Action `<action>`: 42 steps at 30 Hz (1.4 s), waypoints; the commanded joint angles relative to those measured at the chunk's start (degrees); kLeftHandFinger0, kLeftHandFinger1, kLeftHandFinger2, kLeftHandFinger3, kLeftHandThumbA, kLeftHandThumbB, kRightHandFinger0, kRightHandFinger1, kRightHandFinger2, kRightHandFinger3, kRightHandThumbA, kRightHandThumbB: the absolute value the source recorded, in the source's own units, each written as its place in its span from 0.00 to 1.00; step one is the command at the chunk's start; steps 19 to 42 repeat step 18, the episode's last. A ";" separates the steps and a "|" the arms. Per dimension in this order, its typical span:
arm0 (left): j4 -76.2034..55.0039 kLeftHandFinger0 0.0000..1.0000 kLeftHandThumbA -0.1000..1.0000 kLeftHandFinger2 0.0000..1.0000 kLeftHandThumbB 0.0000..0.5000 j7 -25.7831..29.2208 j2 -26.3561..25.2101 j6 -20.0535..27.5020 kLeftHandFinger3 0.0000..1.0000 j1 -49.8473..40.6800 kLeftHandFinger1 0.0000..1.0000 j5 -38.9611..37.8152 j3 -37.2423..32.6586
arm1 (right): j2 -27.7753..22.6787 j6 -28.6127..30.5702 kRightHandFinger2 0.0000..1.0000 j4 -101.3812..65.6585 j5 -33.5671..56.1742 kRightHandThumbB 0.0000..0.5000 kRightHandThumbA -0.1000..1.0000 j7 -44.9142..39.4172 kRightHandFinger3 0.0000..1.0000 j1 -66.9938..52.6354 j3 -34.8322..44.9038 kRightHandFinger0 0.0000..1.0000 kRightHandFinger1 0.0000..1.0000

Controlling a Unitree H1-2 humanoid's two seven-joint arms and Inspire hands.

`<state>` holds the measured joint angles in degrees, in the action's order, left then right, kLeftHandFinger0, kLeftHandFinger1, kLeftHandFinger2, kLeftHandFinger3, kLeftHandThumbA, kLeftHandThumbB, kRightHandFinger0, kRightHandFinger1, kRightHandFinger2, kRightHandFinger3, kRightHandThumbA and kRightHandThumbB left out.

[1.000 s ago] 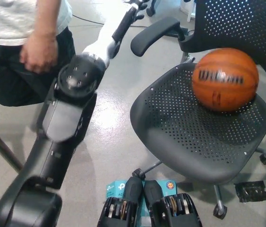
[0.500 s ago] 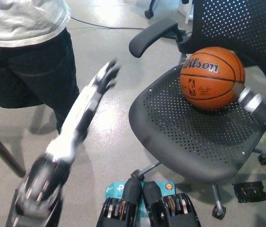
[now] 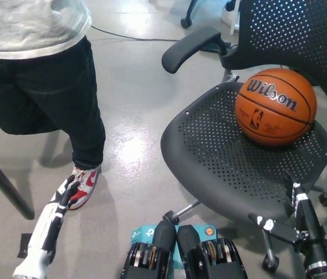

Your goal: The robot grabs the basketball from a person using both hands and then drops it on the black chair in the front

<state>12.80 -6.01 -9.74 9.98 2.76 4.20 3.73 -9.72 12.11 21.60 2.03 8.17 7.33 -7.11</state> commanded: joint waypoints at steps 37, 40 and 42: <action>14.38 1.00 1.00 1.00 0.23 6.80 -2.83 15.63 1.00 5.47 1.00 3.15 0.74 | 1.43 13.46 1.00 9.83 2.72 0.26 1.00 -7.25 1.00 5.34 5.08 1.00 1.00; 14.38 1.00 1.00 1.00 0.23 6.80 -2.83 15.63 1.00 5.47 1.00 3.15 0.74 | 1.43 13.46 1.00 9.83 2.72 0.26 1.00 -7.25 1.00 5.34 5.08 1.00 1.00; 14.38 1.00 1.00 1.00 0.23 6.80 -2.83 15.63 1.00 5.47 1.00 3.15 0.74 | 1.43 13.46 1.00 9.83 2.72 0.26 1.00 -7.25 1.00 5.34 5.08 1.00 1.00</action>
